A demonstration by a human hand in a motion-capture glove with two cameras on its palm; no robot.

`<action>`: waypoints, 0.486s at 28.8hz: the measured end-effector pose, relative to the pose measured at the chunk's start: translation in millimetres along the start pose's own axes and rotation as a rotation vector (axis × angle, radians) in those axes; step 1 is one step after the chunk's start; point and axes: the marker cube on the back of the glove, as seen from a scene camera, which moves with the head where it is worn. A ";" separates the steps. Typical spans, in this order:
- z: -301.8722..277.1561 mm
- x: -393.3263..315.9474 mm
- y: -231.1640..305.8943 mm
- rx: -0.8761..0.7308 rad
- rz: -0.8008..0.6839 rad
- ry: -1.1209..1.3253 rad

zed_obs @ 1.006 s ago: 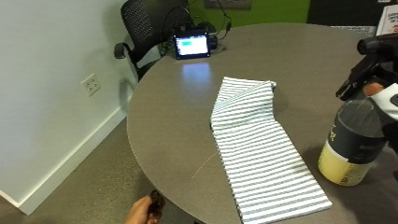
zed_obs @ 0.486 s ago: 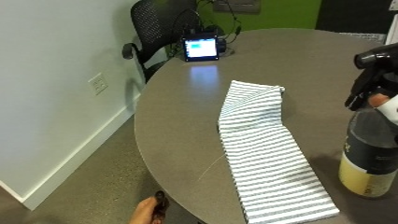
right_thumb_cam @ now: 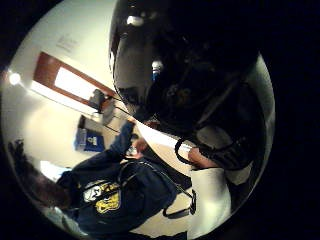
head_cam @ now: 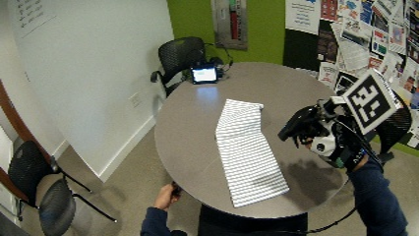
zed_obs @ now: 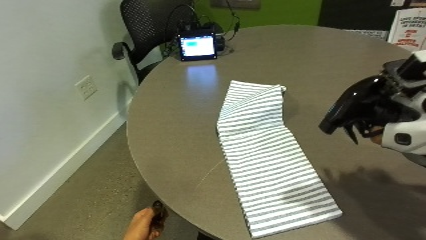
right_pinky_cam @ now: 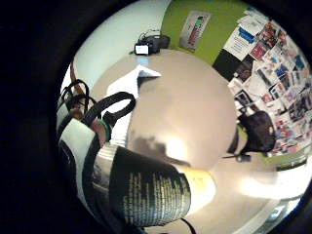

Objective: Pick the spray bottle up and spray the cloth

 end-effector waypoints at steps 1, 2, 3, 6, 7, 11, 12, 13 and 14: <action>3.7 0.3 2.5 -0.034 0.006 0.035; 9.2 2.7 8.8 -0.072 0.022 0.072; 16.3 6.9 18.7 -0.115 0.043 0.112; 31.9 10.7 31.7 -0.208 0.056 0.219; 32.4 6.4 23.9 -0.216 0.029 0.244; 38.3 -2.7 7.2 -0.250 -0.055 0.323; 40.5 -3.1 7.3 -0.262 -0.067 0.344; 42.1 -2.8 8.9 -0.275 -0.076 0.368; 42.3 0.0 15.2 -0.294 -0.079 0.399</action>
